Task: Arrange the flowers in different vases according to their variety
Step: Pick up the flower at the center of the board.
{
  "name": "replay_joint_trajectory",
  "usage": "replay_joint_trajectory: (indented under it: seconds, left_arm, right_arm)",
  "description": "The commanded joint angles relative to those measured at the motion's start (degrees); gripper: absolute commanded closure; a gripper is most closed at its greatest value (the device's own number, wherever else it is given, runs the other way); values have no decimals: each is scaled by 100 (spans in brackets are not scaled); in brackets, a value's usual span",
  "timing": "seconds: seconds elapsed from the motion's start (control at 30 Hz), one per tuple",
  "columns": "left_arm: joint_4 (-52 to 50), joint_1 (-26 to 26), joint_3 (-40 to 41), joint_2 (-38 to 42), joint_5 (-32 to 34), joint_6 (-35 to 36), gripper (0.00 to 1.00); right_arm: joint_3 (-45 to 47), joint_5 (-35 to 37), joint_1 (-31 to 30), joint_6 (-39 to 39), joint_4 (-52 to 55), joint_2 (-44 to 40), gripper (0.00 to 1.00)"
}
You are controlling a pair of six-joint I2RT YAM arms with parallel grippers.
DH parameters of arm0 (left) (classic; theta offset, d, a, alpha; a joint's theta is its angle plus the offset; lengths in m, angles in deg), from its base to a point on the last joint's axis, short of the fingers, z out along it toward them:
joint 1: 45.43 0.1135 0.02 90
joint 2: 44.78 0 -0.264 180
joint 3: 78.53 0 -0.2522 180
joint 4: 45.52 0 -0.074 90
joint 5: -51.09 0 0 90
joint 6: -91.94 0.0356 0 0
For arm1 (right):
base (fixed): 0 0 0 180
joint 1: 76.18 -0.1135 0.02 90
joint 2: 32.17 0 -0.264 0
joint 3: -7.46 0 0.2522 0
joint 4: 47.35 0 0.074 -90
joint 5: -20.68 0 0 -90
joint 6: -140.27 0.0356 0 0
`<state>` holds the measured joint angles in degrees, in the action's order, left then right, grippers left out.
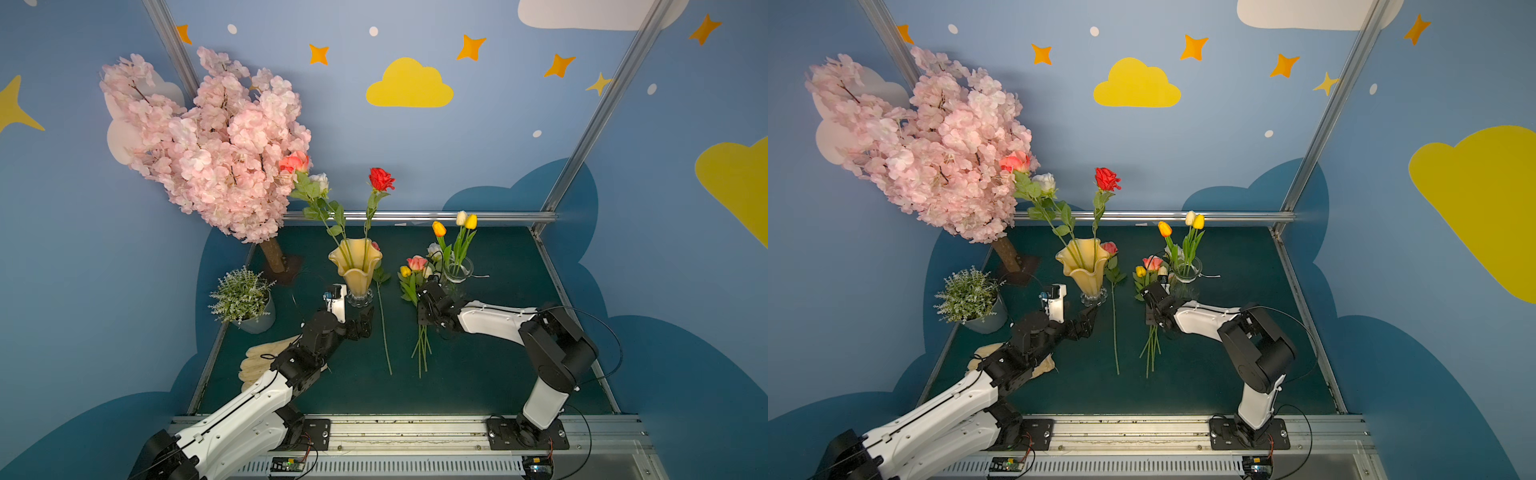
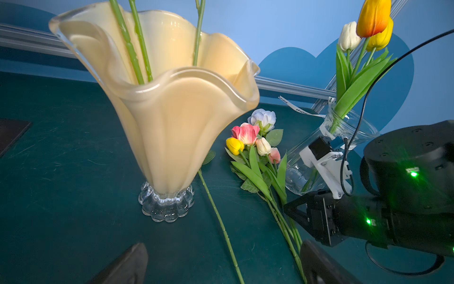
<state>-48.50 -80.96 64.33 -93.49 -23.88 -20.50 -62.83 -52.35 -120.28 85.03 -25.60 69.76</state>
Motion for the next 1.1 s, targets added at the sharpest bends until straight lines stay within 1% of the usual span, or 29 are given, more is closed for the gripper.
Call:
replay_joint_trajectory:
  seconds: [0.0,0.17,0.33,0.47,0.53,0.6,0.77,1.07]
  left_arm:
    - [134,-5,-79,54,-23,54,0]
    - [143,-7,-84,41,-69,46,0]
    - [125,-7,-79,106,-63,51,0]
    - [133,-5,-61,150,-61,57,0]
    - [130,-7,-57,174,-60,63,0]
    - [131,-7,-45,193,-63,59,0]
    - [185,-7,11,226,17,97,0]
    - [209,-7,30,269,-18,107,0]
  right_arm:
    - [-163,188,-36,65,315,99,77]
    - [-162,228,-22,64,352,105,77]
    - [-207,172,-11,74,331,228,80]
    - [-217,140,-10,74,305,216,86]
    - [-224,147,-11,70,320,167,93]
    - [-230,189,-20,42,394,68,97]
    - [-85,257,-67,-44,347,-376,100]
    - [171,-42,-292,-562,-114,-1159,100]
